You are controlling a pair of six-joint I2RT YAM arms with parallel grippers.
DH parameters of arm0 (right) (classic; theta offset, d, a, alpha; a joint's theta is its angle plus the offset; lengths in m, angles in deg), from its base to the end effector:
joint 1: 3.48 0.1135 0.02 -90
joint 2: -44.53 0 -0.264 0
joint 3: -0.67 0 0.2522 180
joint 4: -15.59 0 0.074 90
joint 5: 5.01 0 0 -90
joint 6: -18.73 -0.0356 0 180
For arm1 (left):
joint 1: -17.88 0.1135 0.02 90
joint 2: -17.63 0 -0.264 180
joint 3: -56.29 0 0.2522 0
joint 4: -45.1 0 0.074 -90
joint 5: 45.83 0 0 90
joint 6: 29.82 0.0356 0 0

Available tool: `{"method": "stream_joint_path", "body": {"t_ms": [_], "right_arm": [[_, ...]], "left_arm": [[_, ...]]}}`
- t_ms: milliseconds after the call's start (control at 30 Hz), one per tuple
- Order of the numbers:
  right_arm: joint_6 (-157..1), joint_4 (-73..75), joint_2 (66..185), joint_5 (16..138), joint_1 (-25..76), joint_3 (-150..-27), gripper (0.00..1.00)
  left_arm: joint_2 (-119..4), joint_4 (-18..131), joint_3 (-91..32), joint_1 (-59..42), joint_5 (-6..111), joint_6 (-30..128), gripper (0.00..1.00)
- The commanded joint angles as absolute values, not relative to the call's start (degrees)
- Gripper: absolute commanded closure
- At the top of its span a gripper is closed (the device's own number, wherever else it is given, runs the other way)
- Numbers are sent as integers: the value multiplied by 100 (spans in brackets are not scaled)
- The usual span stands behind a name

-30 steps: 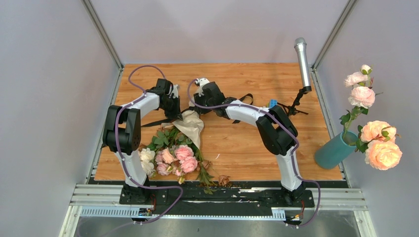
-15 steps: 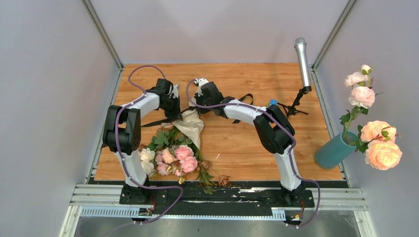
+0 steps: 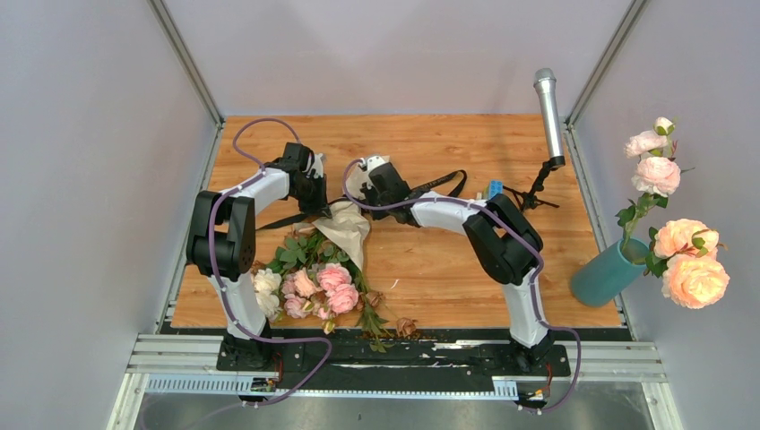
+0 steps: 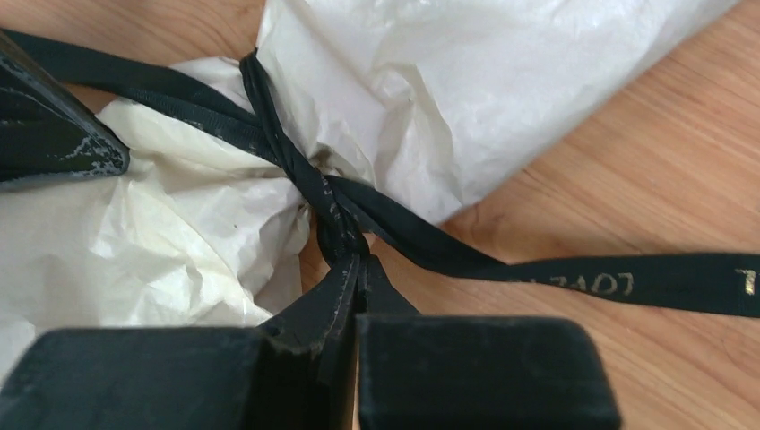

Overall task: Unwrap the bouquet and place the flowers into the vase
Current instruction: Untie the ribbon from the wrapping paper.

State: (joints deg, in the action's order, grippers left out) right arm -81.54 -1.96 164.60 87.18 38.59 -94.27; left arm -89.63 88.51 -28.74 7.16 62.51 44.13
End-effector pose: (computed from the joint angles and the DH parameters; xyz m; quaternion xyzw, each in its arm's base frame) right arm 0.3432 0.3080 0.1606 -0.2435 0.8828 0.1612 0.3678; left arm 0.3676 -0.0810 0.1720 -0.0113 0.9655 -0.1998 0.1666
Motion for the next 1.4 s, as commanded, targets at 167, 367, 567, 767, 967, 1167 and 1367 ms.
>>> {"method": "stream_joint_path", "body": {"t_ms": [167, 367, 567, 767, 967, 1167, 1367], "right_arm": [[-8123, -25, 15716, 8937, 3889, -8666, 100], [-8328, 14, 15485, 8870, 3889, -8165, 100], [-8396, -146, 15237, 8736, 3889, -8073, 94], [-8170, -484, 15139, 8307, 3745, -8556, 69], [-7893, -533, 15441, 7941, 3648, -9191, 60], [-7619, -843, 15844, 7934, 3511, -9973, 53], [-7255, -1208, 16274, 7537, 3397, -10425, 53]], "left_arm": [[-8898, 8979, -2849, 782, 5951, 4533, 100], [-8894, 8982, -2849, 786, 5951, 4541, 100], [-8890, 8986, -2844, 786, 5947, 4541, 100], [-8890, 8986, -2846, 780, 5951, 4550, 100], [-8898, 8995, -2840, 787, 5946, 4550, 100], [-8898, 8996, -2844, 786, 5951, 4561, 100], [-8916, 8992, -2840, 786, 5966, 4550, 100]]}}
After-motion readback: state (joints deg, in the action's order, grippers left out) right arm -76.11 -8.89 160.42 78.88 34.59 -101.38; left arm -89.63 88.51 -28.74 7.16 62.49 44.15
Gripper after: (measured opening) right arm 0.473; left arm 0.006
